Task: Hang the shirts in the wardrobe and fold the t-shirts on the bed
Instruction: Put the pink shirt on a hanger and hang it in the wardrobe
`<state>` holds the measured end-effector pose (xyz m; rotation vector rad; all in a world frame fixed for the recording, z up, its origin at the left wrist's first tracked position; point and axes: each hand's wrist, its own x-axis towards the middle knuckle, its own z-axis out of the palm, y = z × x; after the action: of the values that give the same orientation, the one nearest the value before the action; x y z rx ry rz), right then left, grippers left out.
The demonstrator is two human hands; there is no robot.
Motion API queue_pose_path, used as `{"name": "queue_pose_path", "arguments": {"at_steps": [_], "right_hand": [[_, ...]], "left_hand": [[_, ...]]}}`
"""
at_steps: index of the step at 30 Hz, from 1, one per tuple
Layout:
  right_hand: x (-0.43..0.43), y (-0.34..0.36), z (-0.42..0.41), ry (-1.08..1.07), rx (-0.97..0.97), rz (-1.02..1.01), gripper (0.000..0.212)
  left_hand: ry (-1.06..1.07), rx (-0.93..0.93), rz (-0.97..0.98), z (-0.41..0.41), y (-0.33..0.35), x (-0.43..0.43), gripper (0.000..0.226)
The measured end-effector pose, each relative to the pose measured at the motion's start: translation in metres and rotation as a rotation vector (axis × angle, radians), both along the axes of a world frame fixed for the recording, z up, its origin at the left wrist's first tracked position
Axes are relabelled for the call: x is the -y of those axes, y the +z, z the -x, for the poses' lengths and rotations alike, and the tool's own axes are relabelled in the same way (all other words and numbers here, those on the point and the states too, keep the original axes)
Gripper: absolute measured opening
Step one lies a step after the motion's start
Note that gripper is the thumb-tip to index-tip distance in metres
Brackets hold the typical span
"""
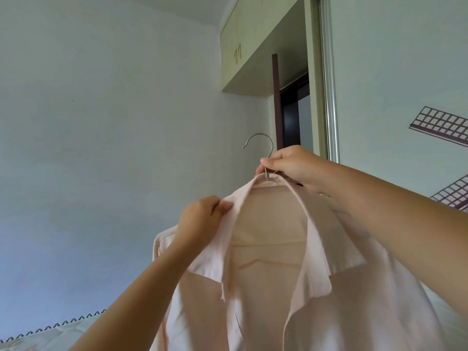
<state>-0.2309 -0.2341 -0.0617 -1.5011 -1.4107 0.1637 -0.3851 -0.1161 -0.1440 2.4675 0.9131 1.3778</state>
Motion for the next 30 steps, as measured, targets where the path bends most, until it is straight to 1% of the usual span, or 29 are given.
{"name": "queue_pose_path", "arguments": {"at_steps": [3,6,9,12,15,18,22,26,30], "right_hand": [[0.015,-0.004,-0.014,-0.017,0.083,0.162,0.023],[0.029,-0.012,-0.037,-0.081,0.146,0.260,0.021],[0.043,-0.019,-0.058,-0.144,0.213,0.292,0.014],[0.054,-0.024,-0.072,-0.154,0.183,0.307,0.012],[0.060,-0.027,-0.080,-0.182,0.218,0.312,0.010],[0.059,-0.032,-0.080,-0.173,0.263,0.299,0.005],[0.055,-0.038,-0.080,-0.181,0.373,0.219,0.009],[0.054,-0.038,-0.086,-0.289,0.474,0.146,0.018],[0.056,-0.043,-0.098,-0.449,0.480,0.016,0.013]], "left_hand": [[0.050,0.036,-0.006,0.002,-0.001,-0.005,0.035],[0.088,0.065,-0.014,0.007,0.002,-0.009,0.034],[0.104,0.105,-0.032,0.011,0.006,-0.014,0.035],[0.124,0.118,-0.041,0.012,0.009,-0.017,0.036],[0.121,0.115,-0.029,0.013,0.009,-0.020,0.038],[0.104,0.107,-0.025,0.010,0.008,-0.019,0.038],[0.094,0.096,-0.035,0.005,0.008,-0.014,0.038],[0.078,0.042,-0.040,-0.002,0.013,-0.011,0.041],[0.029,-0.078,-0.045,-0.020,0.028,-0.007,0.046]]}}
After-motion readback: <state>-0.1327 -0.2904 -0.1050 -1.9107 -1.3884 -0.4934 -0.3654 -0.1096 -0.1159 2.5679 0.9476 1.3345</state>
